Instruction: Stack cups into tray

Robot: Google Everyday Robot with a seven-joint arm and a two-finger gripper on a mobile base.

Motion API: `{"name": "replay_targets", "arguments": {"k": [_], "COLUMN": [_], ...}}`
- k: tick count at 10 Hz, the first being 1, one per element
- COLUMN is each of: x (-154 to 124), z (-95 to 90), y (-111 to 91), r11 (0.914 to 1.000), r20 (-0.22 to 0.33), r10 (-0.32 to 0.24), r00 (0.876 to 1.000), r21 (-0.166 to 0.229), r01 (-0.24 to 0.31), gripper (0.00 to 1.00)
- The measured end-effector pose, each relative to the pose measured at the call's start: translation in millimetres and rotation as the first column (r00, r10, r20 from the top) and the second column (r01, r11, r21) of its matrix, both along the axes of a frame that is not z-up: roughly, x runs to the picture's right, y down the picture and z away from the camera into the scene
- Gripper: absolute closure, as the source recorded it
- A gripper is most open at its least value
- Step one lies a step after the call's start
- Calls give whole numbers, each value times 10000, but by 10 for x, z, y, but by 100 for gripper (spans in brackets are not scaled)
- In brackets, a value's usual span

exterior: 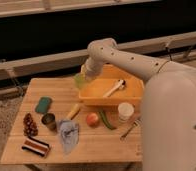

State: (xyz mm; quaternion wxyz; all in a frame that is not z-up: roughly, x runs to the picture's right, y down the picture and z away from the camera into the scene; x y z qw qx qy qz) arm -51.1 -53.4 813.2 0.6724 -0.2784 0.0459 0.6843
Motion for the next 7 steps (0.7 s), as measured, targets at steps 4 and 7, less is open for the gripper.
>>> {"name": "replay_targets", "arguments": {"k": [4, 7], "x": [398, 579], "z": [252, 495], "y": [179, 323], "r11": [9966, 9936], "r20": [-1357, -2290], "r10": [799, 1049], "r00": [9875, 9678], "r21": [-83, -169], "r01": [-818, -1117], "gripper": [100, 100]}}
